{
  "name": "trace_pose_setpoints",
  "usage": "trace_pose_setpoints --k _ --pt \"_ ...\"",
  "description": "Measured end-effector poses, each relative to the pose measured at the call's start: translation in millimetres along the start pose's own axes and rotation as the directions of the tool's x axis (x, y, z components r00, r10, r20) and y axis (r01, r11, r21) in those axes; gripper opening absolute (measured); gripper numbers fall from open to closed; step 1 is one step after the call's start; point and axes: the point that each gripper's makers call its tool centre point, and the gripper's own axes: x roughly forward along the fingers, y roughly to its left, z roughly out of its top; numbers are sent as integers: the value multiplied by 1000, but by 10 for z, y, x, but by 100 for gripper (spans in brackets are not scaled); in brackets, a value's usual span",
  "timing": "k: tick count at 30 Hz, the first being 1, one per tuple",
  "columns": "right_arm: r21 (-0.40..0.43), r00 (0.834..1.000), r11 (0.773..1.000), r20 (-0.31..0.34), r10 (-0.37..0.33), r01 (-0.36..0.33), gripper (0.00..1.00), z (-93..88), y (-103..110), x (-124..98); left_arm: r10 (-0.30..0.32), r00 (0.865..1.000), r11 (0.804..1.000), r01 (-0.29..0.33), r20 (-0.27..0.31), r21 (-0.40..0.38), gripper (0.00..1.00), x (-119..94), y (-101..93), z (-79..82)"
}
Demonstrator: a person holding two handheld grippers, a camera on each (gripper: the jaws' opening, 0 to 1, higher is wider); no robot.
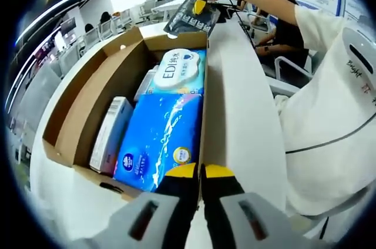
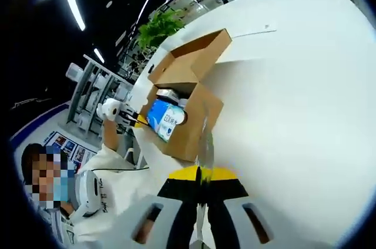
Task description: Operate the shoe box by opening the lid, removing the specified soft item, and placing it in the target area until the item is outside and the box remains undamaged.
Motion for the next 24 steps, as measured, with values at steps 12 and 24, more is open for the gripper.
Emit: trace_pose_setpoints --k 12,24 --pt "-17 998 1000 -59 15 -16 1 5 -318 119 6 1000 1000 -6 6 5 2 0 4 2" --pt "-12 983 993 -137 -122 121 1 -36 -601 203 5 1000 1000 -5 5 4 2 0 7 -3"
